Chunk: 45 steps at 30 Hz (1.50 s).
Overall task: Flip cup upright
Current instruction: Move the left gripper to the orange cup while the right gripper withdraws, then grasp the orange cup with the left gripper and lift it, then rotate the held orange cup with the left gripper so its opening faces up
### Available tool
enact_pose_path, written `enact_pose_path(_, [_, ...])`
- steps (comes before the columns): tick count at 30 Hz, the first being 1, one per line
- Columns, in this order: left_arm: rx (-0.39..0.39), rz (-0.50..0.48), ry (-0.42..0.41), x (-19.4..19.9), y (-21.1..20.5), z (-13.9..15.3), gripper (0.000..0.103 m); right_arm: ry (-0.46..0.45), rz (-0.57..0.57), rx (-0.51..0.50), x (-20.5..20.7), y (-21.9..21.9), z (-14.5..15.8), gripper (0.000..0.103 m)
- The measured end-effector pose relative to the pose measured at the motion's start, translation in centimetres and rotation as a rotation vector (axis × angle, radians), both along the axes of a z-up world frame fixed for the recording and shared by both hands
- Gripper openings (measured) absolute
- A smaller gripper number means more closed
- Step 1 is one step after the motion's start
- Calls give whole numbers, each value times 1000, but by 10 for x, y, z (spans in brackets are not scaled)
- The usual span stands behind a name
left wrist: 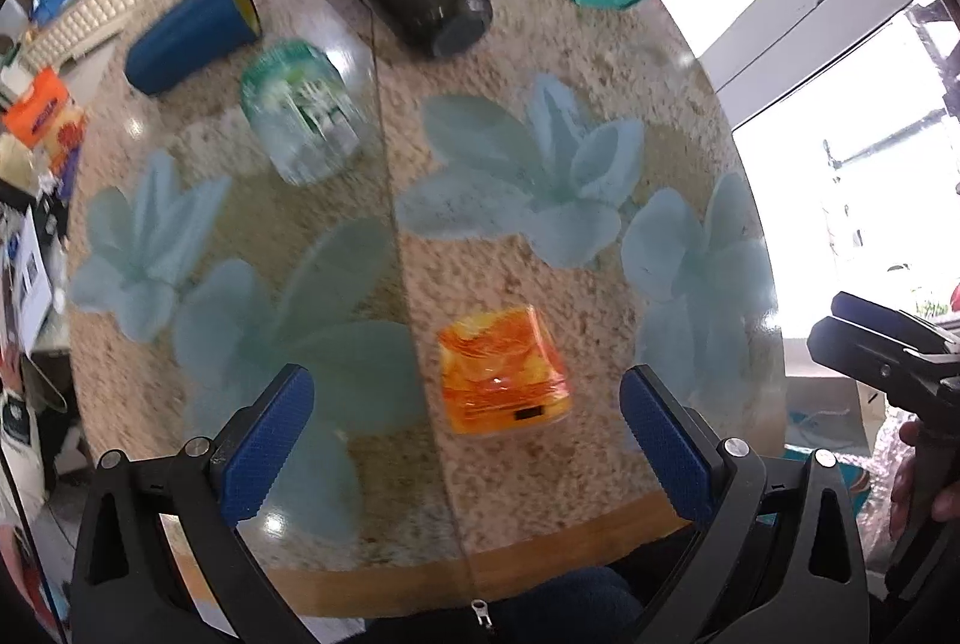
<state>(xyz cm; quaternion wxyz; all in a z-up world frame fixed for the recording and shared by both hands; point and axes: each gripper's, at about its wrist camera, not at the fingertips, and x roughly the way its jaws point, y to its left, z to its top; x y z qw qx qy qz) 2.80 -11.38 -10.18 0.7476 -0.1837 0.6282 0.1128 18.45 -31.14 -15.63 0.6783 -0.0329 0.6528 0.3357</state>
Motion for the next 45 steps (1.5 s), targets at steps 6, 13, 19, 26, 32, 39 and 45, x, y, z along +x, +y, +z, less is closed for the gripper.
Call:
enact_pose_path(6, [-6, 15, 100, 11, -7, -28, 103, 61, 30, 9, 7, -8, -20, 103])
enact_pose_path(13, [36, -8, 188, 24, -8, -61, 103, 118, 69, -1, 10, -7, -39, 103])
enact_pose_path(19, [11, -4, 251, 30, -5, -86, 103, 142, 61, -4, 17, -18, -45, 103])
enact_pose_path(26, [-32, 5, 292, 34, -8, -104, 88, 163, 24, -14, 25, -34, -48, 103])
enact_pose_path(32, [-56, 17, 294, 26, -10, -110, 68, 164, 9, -14, 30, -43, -46, 103])
enact_pose_path(39, [-54, 20, 208, 26, -3, -81, 68, 162, 19, -22, 29, -37, -43, 103])
enact_pose_path(45, [12, 29, 5, 18, 6, -40, 68, 138, 42, -29, 26, -28, -40, 103])
